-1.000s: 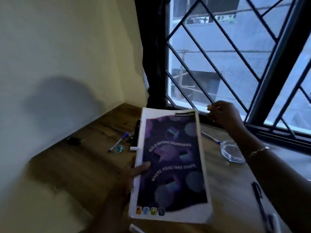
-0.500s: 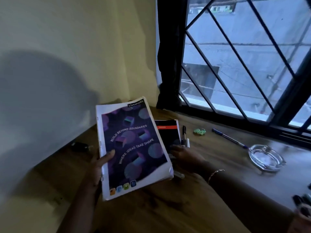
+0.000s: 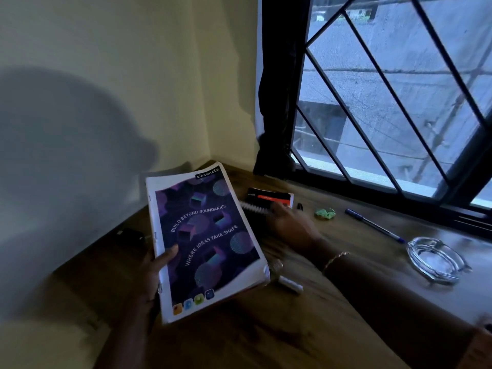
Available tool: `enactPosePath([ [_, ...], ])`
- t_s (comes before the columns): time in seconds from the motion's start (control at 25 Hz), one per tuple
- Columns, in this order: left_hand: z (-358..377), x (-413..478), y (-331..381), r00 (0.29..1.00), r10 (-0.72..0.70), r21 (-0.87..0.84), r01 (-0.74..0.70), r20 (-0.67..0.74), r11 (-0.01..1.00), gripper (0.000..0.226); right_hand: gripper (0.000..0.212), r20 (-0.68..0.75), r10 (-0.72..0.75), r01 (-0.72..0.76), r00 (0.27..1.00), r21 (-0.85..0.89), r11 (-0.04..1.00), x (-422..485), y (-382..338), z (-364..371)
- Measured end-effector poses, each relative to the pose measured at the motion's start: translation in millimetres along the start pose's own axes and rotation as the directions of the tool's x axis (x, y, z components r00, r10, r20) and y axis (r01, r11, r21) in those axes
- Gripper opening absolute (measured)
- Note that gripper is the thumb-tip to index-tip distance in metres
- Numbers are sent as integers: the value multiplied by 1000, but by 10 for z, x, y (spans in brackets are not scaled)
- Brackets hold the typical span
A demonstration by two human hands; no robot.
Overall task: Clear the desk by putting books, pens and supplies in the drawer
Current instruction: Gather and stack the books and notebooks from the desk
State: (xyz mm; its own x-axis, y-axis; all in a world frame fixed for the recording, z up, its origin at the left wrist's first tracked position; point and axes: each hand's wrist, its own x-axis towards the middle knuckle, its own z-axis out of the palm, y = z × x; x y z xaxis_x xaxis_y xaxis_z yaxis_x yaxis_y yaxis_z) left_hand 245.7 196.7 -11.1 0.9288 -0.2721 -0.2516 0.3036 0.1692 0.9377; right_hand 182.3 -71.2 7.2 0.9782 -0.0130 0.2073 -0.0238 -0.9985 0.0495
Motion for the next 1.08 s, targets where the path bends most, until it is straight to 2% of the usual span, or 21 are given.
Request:
enactPosePath([
  [0.08, 19, -22, 23, 1000, 20, -35, -21, -6, 999, 16, 29, -151, 104, -104, 983, 7, 995, 170, 73, -349],
  [0.2, 80, -41, 33, 995, 90, -21, -91, -32, 996, 23, 27, -326, 294, -280, 898, 92, 956, 239, 263, -912],
  [0.32, 221, -73, 43, 979, 197, 47, -195, -49, 980, 13, 26, -372, 402, -390, 837, 111, 914, -17, 465, -1484],
  [0.44, 505, -173, 5, 982, 189, 48, -189, -9, 981, 7, 20, -290, 510, -482, 810, 168, 860, -458, 543, -2032],
  [0.52, 807, -347, -80, 984, 162, 10, -163, 69, 987, 16, 14, -196, 558, -524, 807, 198, 828, -822, 457, -2367],
  [0.56, 1002, -482, -136, 979, 184, 22, -187, 91, 982, 14, 13, -169, 566, -537, 807, 191, 822, -989, 404, -2494],
  [0.64, 1410, -795, -291, 970, 200, 83, -212, 136, 974, 9, 11, -152, 563, -552, 812, 115, 826, -1281, 353, -2644],
  [0.68, 1646, -1015, -403, 971, 158, 80, -175, 182, 981, 11, 9, -146, 562, -561, 814, 56, 826, -1418, 358, -2661],
  [0.72, 1843, -1214, -516, 964, 71, 51, -87, 258, 995, 8, 17, -136, 574, -579, 808, 5, 816, -1518, 372, -2636],
  [0.8, 2248, -1613, -783, 907, -72, 25, 68, 414, 997, 9, 28, -105, 620, -628, 777, -61, 776, -1711, 516, -2491],
  [0.92, 2727, -2131, -1204, 807, -101, 16, 113, 582, 993, 24, 32, 26, 700, -694, 713, -116, 711, -2122, 901, -2162],
  [1.08, 3131, -2790, -1576, 650, -238, 12, 332, 722, 943, 25, 22, 269, 785, -806, 557, -49, 589, -2798, 1340, -1853],
])
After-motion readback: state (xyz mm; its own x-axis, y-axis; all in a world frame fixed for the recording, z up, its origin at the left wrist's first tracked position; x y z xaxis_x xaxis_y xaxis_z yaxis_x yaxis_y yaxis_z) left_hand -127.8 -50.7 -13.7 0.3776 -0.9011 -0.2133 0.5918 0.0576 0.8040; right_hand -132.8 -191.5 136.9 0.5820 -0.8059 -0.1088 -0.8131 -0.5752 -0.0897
